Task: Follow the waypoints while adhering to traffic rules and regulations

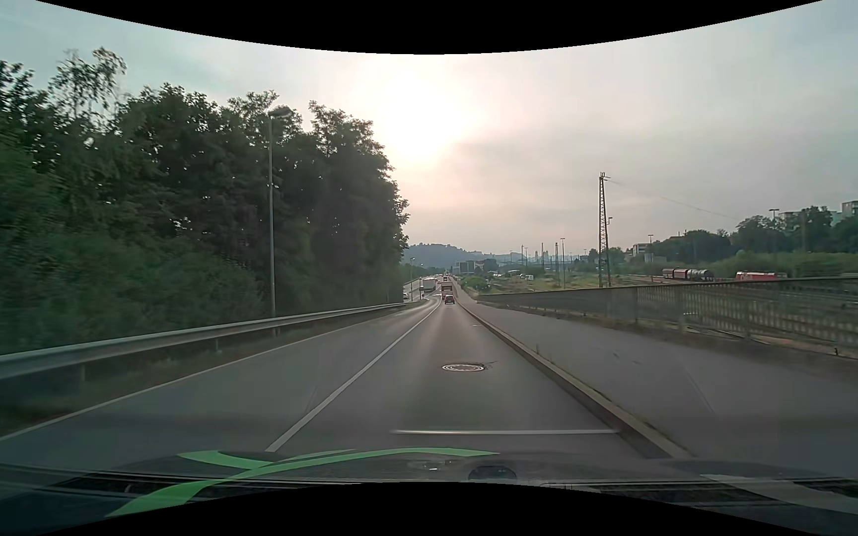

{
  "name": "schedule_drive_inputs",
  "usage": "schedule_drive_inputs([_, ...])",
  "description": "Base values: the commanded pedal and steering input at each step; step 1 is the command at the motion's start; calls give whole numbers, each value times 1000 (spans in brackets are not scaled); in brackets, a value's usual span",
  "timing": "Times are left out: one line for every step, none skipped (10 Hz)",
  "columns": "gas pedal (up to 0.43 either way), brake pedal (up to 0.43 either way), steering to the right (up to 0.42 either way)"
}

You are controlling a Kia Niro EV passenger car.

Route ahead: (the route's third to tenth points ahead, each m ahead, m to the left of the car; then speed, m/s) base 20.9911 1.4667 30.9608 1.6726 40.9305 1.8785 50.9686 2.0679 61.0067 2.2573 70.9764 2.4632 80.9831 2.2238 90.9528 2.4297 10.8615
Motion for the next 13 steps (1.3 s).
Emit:
schedule_drive_inputs([189,0,-4])
schedule_drive_inputs([189,0,-4])
schedule_drive_inputs([189,0,-4])
schedule_drive_inputs([189,0,-4])
schedule_drive_inputs([189,0,-5])
schedule_drive_inputs([189,0,-7])
schedule_drive_inputs([189,0,-7])
schedule_drive_inputs([177,0,-8])
schedule_drive_inputs([177,0,-8])
schedule_drive_inputs([157,0,-8])
schedule_drive_inputs([150,0,-8])
schedule_drive_inputs([150,0,-8])
schedule_drive_inputs([130,0,-7])
